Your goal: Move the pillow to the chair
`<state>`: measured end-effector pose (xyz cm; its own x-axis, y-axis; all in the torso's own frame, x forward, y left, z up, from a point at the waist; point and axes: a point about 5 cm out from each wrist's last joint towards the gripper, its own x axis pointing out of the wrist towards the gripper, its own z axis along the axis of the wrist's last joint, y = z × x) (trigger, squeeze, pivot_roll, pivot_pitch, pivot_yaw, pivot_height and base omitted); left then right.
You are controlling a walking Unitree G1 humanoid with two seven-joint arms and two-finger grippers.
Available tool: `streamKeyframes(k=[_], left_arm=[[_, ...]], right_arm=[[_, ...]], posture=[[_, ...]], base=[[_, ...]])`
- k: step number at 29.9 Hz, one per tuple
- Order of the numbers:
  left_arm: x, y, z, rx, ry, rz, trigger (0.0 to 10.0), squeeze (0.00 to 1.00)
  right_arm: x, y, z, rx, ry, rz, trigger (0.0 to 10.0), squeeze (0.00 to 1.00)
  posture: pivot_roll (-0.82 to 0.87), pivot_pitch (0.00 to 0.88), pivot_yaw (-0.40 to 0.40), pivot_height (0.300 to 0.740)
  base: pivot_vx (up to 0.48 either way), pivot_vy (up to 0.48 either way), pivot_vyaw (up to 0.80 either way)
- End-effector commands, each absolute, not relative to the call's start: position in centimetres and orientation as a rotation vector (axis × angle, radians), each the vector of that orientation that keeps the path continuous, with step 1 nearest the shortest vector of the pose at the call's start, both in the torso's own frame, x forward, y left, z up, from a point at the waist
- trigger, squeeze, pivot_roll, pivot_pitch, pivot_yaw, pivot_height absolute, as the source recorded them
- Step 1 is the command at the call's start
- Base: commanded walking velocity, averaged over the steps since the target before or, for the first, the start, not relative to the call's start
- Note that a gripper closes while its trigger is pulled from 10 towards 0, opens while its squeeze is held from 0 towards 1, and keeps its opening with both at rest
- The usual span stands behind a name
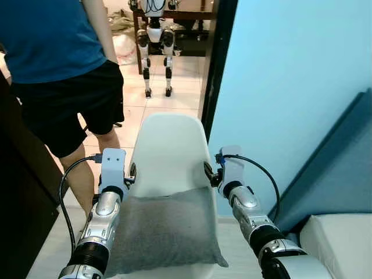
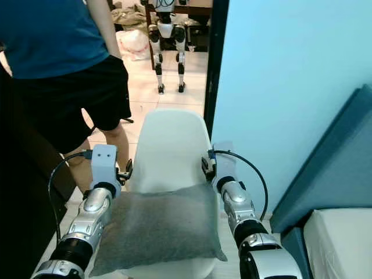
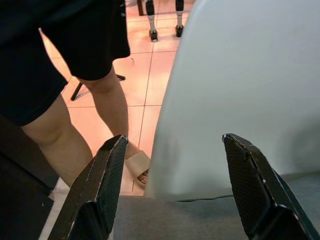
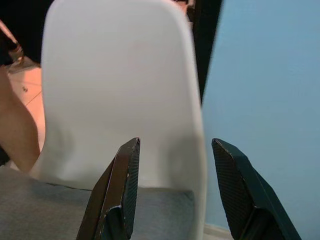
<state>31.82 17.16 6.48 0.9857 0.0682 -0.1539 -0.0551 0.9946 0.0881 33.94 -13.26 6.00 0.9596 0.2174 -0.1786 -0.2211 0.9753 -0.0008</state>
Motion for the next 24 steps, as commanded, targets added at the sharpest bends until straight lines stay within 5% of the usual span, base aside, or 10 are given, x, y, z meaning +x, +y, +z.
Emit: streamKeyframes(k=[1, 15, 24], left_arm=[[31.73, 17.31, 6.07, 0.106, 0.186, 0.064, 10.0, 0.0], [31.51, 16.67, 5.35, 0.121, 0.225, 0.043, 10.0, 0.0], [31.51, 16.59, 5.25, 0.117, 0.23, 0.049, 10.0, 0.0]], right_arm=[[33.68, -13.46, 5.44, -0.013, 0.209, 0.21, 10.0, 0.0], [33.5, -13.49, 4.96, -0.032, 0.247, 0.209, 10.0, 0.0], [33.55, -13.58, 4.98, -0.028, 0.25, 0.21, 10.0, 0.0]], posture=[[0.02, 0.0, -0.052, 0.74], [0.01, 0.0, -0.052, 0.74], [0.01, 0.0, -0.054, 0.74]], base=[[0.0, 0.0, 0.0], [0.0, 0.0, 0.0], [0.0, 0.0, -0.7]])
